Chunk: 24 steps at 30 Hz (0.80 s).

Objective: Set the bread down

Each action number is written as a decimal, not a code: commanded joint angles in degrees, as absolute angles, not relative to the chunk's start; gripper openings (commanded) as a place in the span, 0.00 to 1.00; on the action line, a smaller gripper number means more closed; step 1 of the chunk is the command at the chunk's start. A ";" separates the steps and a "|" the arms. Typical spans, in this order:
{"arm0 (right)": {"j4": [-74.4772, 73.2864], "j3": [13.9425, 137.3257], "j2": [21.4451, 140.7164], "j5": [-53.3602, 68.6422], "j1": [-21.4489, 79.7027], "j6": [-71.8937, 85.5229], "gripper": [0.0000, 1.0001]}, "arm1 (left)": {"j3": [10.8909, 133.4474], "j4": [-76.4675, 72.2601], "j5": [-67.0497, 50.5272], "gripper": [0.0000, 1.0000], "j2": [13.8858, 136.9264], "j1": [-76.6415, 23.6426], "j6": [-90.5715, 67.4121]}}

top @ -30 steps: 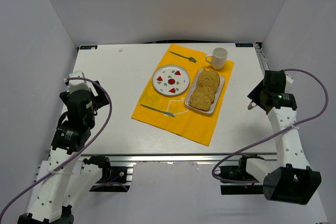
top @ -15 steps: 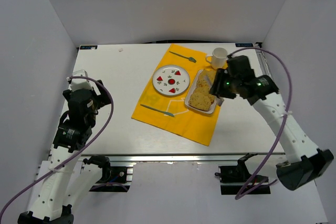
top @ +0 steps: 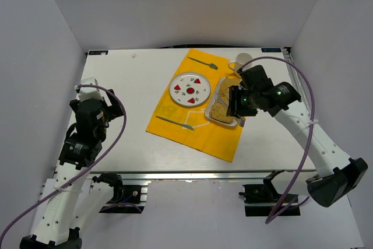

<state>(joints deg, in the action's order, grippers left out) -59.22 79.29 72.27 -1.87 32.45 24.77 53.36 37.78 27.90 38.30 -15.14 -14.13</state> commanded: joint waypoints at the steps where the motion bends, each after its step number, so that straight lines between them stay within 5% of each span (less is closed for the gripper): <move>1: -61.17 78.50 69.00 -5.53 32.70 22.76 0.50 | 55.46 38.41 28.13 0.98 37.79 -15.29 -13.97; 24: -48.17 60.38 64.60 2.01 24.52 16.35 0.53 | 55.99 39.20 27.69 0.98 38.58 -15.29 -13.97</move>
